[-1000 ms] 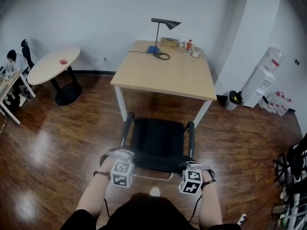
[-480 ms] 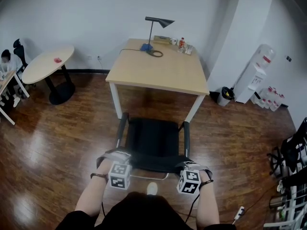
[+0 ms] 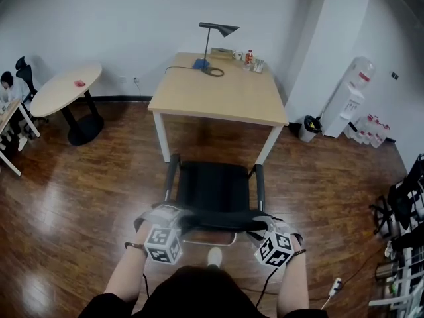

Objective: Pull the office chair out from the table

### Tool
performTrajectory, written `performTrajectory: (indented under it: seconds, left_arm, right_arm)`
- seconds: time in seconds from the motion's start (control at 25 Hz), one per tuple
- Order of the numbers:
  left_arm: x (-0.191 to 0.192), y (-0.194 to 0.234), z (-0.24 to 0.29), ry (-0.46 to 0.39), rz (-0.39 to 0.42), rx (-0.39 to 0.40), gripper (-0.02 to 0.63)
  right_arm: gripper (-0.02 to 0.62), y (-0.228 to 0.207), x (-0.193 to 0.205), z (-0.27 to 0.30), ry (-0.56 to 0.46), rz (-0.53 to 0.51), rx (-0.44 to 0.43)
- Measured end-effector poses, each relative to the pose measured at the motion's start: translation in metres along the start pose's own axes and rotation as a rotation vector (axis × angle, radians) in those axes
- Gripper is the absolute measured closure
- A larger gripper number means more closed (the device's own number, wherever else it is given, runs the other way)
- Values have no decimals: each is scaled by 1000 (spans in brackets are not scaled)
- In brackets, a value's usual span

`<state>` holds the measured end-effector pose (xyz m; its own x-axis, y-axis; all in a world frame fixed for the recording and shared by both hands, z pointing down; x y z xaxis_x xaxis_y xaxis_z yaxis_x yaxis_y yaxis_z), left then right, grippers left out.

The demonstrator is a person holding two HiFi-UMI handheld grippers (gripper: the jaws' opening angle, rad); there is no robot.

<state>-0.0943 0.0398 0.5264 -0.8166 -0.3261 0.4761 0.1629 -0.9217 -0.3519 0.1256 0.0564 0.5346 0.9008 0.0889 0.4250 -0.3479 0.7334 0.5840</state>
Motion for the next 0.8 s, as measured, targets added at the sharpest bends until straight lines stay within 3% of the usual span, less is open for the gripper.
performTrajectory:
  seconds: [0.16, 0.28, 0.48, 0.64, 0.8]
  left_arm:
    - [0, -17, -25, -100, -40, -95, 436]
    - [9, -23, -41, -207, -152, -215, 442]
    - [26, -19, -64, -359, -382, -418, 533]
    - [26, -26, -70, -468, -518, -465, 572]
    - [10, -39, -70, -450, -493, -472, 574]
  right_arm:
    - [426, 5, -4, -25, -43, 101, 127]
    - [475, 12, -2, -36, -97, 189, 247]
    - [511, 16, -6, -50, -174, 351, 396]
    - [522, 17, -11, -66, -317, 529, 414]
    - [532, 20, -13, -78, -384, 616, 400]
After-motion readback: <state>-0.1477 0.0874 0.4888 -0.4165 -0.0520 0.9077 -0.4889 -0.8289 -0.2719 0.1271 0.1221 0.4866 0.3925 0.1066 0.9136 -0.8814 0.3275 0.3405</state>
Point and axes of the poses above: the fingertips, and each gripper's own axes: z forward along the fingers, y to its left, x out of its underside, the point moved 6 cm from there along -z, backward along the fingers, and after that the axes turned 14 degrees about x, right-handed, at the moved point
